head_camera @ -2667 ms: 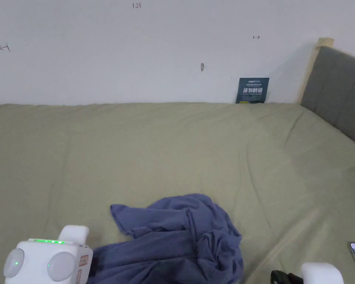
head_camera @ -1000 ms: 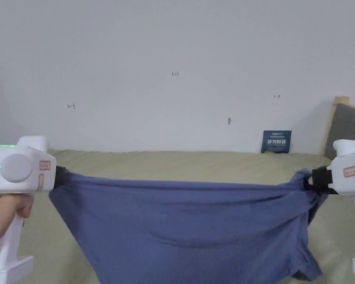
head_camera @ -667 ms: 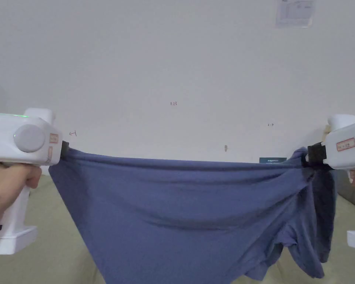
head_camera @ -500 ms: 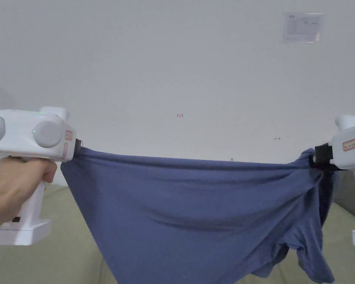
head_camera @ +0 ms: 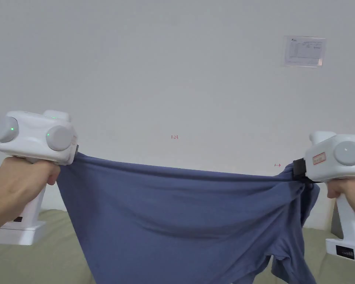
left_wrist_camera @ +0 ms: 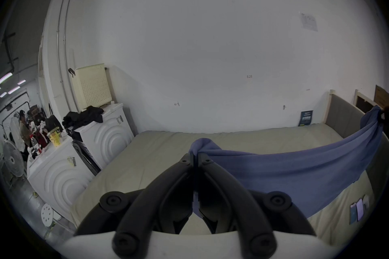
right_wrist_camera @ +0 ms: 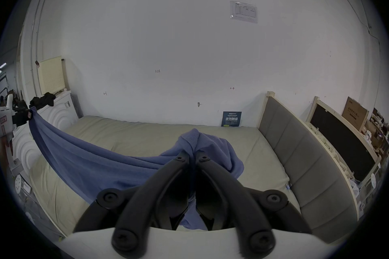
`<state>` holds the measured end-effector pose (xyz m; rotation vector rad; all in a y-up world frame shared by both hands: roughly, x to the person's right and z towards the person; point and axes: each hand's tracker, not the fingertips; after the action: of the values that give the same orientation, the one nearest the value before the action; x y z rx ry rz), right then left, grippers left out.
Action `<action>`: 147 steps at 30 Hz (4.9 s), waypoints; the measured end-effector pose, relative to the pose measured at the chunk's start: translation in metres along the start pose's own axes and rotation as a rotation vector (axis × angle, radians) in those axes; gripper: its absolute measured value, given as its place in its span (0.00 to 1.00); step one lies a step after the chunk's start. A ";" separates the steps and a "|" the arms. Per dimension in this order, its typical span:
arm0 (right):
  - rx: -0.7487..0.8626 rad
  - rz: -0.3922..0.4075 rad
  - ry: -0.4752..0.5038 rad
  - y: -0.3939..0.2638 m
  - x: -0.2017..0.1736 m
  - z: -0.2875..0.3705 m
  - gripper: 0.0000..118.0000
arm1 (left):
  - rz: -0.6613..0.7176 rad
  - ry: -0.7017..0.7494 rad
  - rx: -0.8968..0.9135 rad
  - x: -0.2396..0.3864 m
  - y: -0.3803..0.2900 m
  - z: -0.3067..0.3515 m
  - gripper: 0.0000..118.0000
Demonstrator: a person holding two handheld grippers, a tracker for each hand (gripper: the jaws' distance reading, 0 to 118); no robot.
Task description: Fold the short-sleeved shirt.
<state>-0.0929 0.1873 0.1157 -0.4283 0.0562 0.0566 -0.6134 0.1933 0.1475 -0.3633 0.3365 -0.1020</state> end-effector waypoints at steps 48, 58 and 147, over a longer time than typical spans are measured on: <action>-0.440 -0.246 0.100 -0.462 -0.012 0.057 0.05 | 0.030 -0.118 -0.560 -0.043 -0.433 0.066 0.00; -0.440 -0.314 0.079 -0.477 -0.018 0.073 0.07 | 0.054 -0.153 -0.576 -0.049 -0.463 0.075 0.00; -0.558 0.135 0.081 -0.392 -0.054 -0.098 0.14 | 0.078 -0.254 -0.686 -0.043 -0.477 0.031 0.00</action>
<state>-0.1250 -0.2122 0.1927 -0.9841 0.1507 0.1903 -0.6611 -0.2332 0.3622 -1.0314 0.1237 0.1425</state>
